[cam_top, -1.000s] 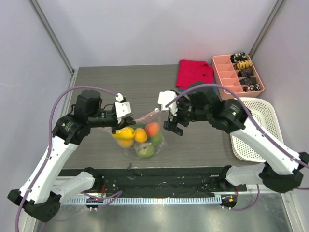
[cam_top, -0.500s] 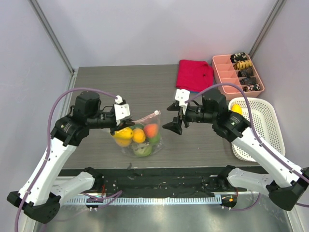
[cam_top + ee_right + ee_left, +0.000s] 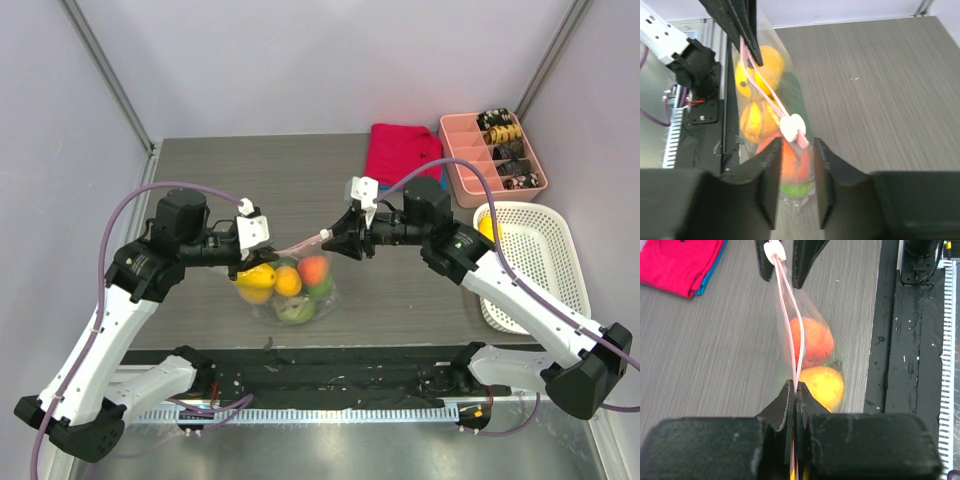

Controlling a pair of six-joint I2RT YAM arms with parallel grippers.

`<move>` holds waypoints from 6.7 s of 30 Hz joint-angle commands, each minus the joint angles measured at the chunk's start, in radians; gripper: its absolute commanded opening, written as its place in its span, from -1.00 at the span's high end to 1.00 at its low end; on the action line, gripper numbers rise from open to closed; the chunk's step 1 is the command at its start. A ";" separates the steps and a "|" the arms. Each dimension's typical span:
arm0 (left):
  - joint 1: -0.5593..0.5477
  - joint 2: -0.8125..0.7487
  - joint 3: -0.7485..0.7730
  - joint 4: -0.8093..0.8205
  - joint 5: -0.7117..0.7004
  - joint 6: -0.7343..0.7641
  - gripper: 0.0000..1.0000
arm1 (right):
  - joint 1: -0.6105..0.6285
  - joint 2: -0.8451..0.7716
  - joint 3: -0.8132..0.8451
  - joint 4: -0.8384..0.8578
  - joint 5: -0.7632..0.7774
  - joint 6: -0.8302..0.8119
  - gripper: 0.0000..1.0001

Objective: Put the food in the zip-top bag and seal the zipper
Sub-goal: Zip the zipper food storage bag at the center of the board, then place the zipper food storage bag at the center of the board.

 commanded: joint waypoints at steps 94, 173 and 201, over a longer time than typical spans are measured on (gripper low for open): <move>-0.263 -0.239 -0.057 -0.287 -1.009 0.077 0.94 | -0.004 -0.228 -0.054 -0.113 0.273 -0.030 0.98; -0.024 0.711 0.882 -0.086 -0.472 0.149 1.00 | 0.013 -0.337 -0.073 -0.179 0.452 -0.012 -1.00; -0.243 0.612 0.102 0.061 -0.256 -0.248 0.77 | -0.012 -0.347 -0.131 -0.283 0.610 0.018 -0.99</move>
